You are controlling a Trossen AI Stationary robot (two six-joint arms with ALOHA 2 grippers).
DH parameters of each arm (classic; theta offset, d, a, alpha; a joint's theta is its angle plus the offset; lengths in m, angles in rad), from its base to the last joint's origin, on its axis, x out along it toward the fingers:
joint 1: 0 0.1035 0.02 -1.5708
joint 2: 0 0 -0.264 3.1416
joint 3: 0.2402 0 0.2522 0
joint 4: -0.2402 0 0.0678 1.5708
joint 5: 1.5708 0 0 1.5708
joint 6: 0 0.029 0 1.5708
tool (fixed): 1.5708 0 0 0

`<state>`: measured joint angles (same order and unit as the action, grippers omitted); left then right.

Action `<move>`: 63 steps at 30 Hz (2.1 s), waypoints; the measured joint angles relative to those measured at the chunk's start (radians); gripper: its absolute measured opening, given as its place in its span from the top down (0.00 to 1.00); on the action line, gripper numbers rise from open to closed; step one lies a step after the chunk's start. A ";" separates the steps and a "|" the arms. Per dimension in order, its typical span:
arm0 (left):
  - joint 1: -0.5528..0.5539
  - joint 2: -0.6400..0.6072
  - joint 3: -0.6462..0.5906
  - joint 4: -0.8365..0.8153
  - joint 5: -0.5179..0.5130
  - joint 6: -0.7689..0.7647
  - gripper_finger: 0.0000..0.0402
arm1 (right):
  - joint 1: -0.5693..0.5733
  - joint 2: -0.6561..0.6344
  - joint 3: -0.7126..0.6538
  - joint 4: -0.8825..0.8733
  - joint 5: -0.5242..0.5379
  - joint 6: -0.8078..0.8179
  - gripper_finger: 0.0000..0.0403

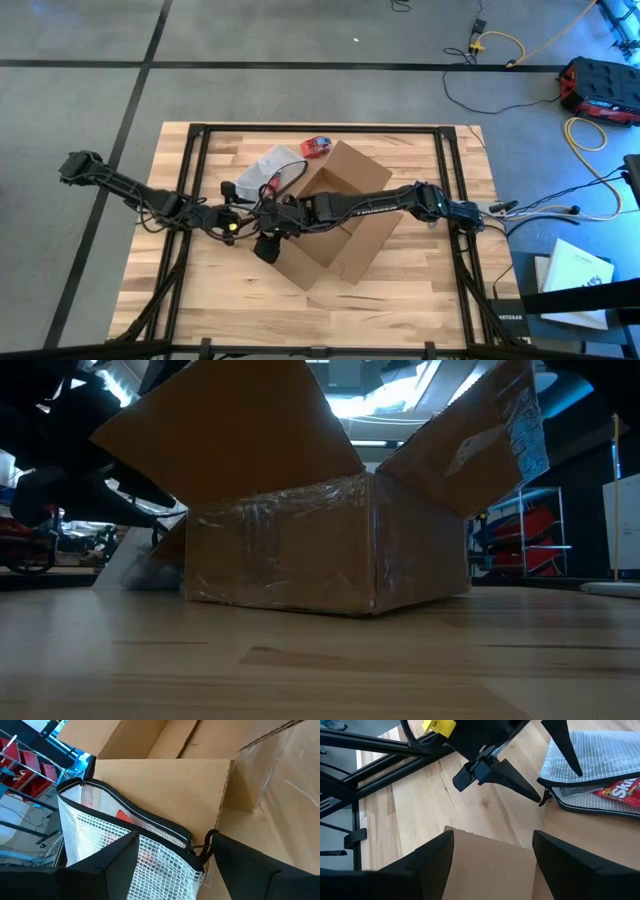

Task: Unpack boxes
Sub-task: Close the transparent zip bag

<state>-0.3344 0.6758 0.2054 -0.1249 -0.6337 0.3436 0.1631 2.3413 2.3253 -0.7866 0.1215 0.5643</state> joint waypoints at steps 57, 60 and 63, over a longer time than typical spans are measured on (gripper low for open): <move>0.000 0.040 0.000 -0.022 -0.132 -0.073 0.41 | 0.000 0.000 0.000 -0.257 -0.035 -0.014 0.36; -0.014 0.040 0.003 -0.030 -0.133 -0.115 0.41 | 0.000 0.000 0.000 -0.256 -0.034 -0.012 0.36; -0.043 0.040 0.004 -0.057 -0.136 -0.183 0.41 | 0.000 0.000 0.000 -0.256 -0.030 -0.012 0.36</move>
<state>-0.3774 0.7155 0.2091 -0.1823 -0.7694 0.1608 0.1631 2.3413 2.3257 -1.0428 0.0919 0.5528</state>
